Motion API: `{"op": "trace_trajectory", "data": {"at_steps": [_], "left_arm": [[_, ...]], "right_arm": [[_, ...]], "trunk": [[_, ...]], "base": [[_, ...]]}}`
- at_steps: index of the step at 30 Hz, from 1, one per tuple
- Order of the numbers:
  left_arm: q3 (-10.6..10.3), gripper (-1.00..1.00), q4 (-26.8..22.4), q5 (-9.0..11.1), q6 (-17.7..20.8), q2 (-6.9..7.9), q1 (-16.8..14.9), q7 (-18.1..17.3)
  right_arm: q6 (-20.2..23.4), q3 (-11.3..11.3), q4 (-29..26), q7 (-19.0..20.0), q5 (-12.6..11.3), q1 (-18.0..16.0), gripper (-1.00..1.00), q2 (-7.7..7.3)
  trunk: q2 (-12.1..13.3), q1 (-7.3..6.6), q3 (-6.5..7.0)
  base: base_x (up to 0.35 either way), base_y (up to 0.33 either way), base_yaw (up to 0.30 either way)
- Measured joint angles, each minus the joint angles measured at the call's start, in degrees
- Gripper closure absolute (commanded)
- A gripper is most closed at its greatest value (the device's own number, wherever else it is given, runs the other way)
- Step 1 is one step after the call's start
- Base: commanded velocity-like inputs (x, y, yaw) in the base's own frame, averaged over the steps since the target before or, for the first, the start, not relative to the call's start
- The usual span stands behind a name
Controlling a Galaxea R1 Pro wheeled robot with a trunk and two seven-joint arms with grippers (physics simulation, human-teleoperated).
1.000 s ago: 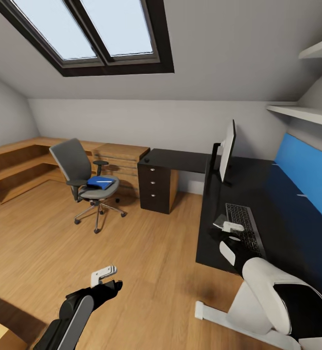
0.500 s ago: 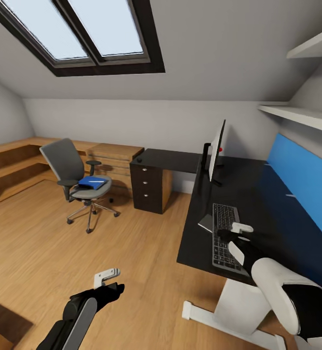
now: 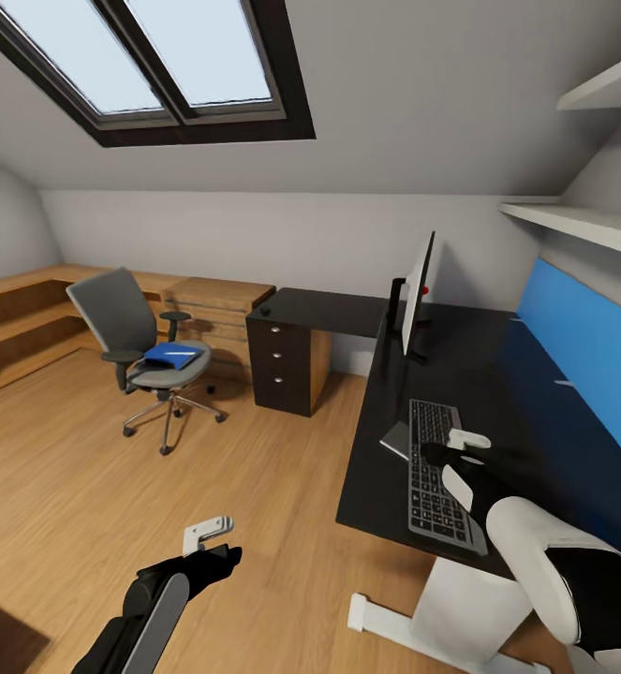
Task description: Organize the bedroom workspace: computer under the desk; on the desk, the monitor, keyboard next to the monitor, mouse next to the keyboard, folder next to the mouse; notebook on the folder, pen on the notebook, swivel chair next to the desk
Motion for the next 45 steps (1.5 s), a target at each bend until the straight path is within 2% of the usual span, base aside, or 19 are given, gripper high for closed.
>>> {"op": "trace_trajectory", "data": {"at_steps": [7, 16, 23, 45], "left_arm": [[0.01, -1.0, 0.0, 0.0, 0.0, 0.0, 0.0, 0.01], [0.01, -1.0, 0.0, 0.0, 0.0, 0.0, 0.0, 0.01], [0.07, -1.0, 0.0, 0.0, 0.0, 0.0, 0.0, 0.02], [0.1, -1.0, 0.0, 0.01, 0.0, 0.0, 0.0, -0.05]], "right_arm": [[0.0, 0.0, 0.14, 0.06, 0.0, 0.0, -1.0, -0.08], [-0.04, -0.06, 0.13, 0.09, -0.21, 0.0, -1.0, -0.96], [-0.08, 0.02, 0.08, 0.11, -2.49, 0.0, -1.0, -1.35], [-0.04, 0.08, 0.16, 0.22, -2.48, 0.0, -1.0, -1.37]], "trunk": [[0.0, -0.02, 0.0], [0.0, 0.0, 0.0], [0.0, 0.0, 0.0], [0.0, 0.0, 0.0]], "base": [[0.155, 0.0, 0.0], [0.051, -0.001, 0.0], [0.069, -0.062, 0.0], [0.106, -0.002, 0.0]]}}
